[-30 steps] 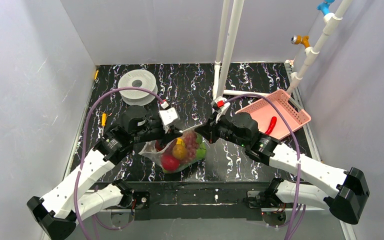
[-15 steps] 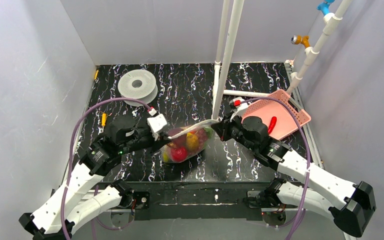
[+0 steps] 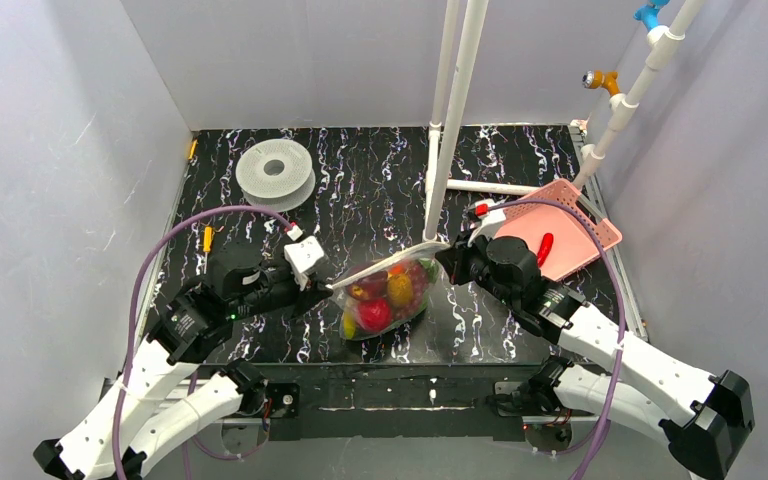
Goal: Place the food in the zip-top bag and seal the zipper
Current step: Zip the zipper food storage bag at the center of the board, then place the zipper food storage bag at the center of the board.
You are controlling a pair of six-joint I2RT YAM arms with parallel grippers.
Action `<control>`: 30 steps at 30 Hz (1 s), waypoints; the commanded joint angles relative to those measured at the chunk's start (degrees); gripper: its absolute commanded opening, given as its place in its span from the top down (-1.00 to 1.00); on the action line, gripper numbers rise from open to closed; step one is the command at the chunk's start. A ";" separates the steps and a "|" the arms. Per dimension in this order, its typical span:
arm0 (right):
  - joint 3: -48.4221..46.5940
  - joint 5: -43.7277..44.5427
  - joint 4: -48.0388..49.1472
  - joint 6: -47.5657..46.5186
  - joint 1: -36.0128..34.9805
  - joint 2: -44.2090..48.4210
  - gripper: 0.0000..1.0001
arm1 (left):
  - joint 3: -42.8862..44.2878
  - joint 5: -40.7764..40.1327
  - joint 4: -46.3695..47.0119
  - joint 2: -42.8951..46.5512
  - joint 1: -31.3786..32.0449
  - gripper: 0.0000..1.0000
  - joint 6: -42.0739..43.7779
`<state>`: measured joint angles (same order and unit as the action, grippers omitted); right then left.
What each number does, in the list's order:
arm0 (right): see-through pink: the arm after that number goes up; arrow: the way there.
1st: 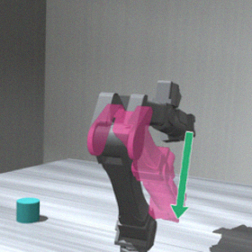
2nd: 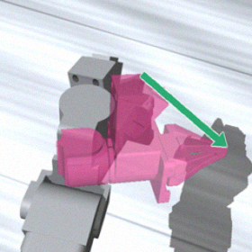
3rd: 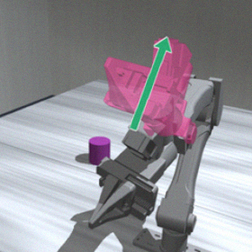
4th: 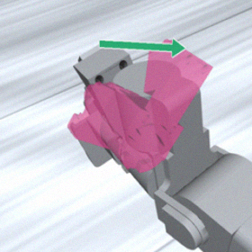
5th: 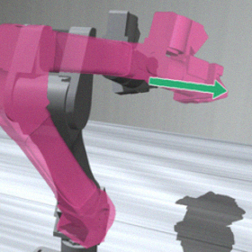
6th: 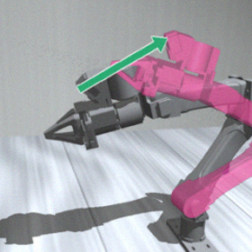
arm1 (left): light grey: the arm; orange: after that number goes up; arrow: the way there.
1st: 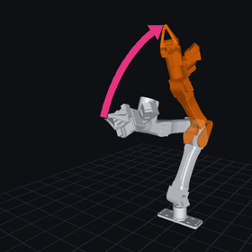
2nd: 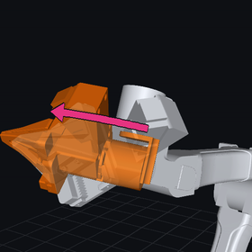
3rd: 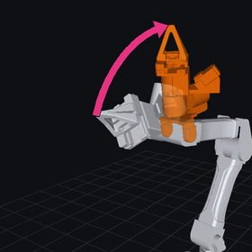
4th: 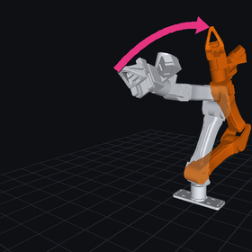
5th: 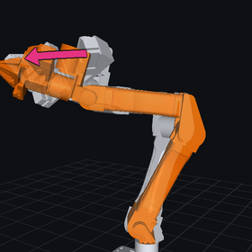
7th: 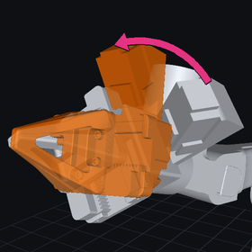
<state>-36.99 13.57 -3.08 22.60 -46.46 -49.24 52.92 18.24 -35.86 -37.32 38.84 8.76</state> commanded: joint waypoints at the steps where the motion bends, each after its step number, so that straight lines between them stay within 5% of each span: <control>1: 0.86 6.55 -1.58 -0.67 1.73 0.67 0.97 | -1.34 -2.19 -4.14 3.23 -0.34 1.00 -1.13; 11: -2.09 1.71 -1.76 -3.57 1.54 -2.51 0.97 | -2.23 -2.10 -5.00 4.29 -0.32 0.98 -2.87; 16: -6.89 -1.24 -1.47 -6.25 -1.33 -7.04 0.97 | -0.04 -2.94 -4.52 3.35 -0.32 0.07 -3.71; 20: -10.35 -2.93 0.92 -6.27 -3.88 -13.34 0.97 | 2.44 -2.06 -3.21 4.06 -0.30 -0.25 -3.36; 26: -21.11 0.97 -1.33 -7.06 -9.11 -26.05 0.97 | 7.18 -12.03 -2.20 6.55 -0.31 -0.83 -4.86; 30: -31.33 5.31 -8.37 -4.76 -10.51 -36.60 0.97 | 10.00 -18.05 -2.14 8.41 -0.29 -0.88 -5.25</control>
<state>-60.24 14.18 -6.74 16.60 -55.40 -79.76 59.05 8.37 -38.97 -30.82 38.72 4.28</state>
